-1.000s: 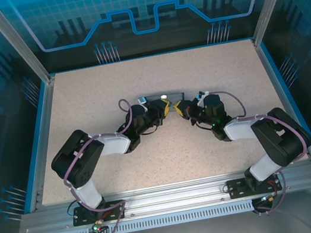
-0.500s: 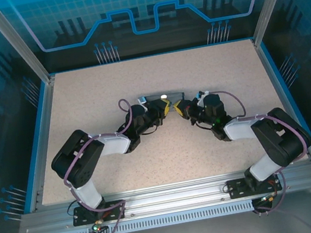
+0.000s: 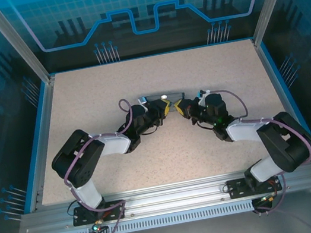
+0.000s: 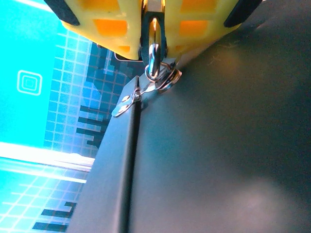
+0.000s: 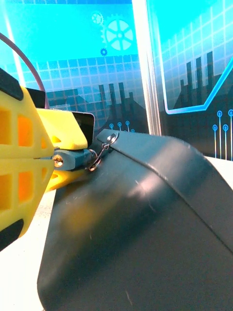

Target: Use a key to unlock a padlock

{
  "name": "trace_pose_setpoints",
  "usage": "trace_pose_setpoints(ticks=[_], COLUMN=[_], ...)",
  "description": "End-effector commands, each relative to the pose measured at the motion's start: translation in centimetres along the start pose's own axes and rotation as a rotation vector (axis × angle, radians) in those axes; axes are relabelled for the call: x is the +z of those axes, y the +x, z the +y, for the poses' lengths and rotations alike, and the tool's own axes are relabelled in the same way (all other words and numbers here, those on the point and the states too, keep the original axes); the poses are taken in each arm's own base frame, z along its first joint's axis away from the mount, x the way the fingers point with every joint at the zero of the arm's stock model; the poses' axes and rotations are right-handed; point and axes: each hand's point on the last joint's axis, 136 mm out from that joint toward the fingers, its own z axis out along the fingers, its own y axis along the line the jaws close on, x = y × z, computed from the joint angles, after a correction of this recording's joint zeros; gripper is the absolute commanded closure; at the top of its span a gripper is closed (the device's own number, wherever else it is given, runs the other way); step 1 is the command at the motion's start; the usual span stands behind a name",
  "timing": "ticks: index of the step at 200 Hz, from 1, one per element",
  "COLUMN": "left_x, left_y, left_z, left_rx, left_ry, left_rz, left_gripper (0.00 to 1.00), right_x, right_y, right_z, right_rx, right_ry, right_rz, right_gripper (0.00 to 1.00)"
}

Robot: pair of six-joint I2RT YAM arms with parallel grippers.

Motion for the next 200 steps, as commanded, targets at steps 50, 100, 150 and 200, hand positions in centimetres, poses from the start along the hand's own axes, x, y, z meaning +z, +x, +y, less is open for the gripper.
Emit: trace_pose_setpoints(ticks=[50,100,150,200], left_x=[0.3,0.4,0.3,0.3], left_y=[0.3,0.3,0.3,0.3], left_z=[-0.8,-1.1,-1.1,-1.0], left_rx=[0.006,0.01,0.011,0.012], left_ry=[0.038,0.04,0.038,0.036], left_rz=[0.005,0.006,0.005,0.006], left_gripper=[1.0,1.0,1.0,1.0], right_x=[0.3,0.6,1.1,1.2], right_y=[0.5,0.4,0.4,0.4], right_z=[0.3,0.2,0.4,0.8], right_rx=[-0.031,-0.029,-0.026,-0.031], right_ry=[0.001,0.004,-0.005,-0.011], right_rz=[0.01,0.013,0.021,0.023], right_gripper=[1.0,1.0,1.0,1.0])
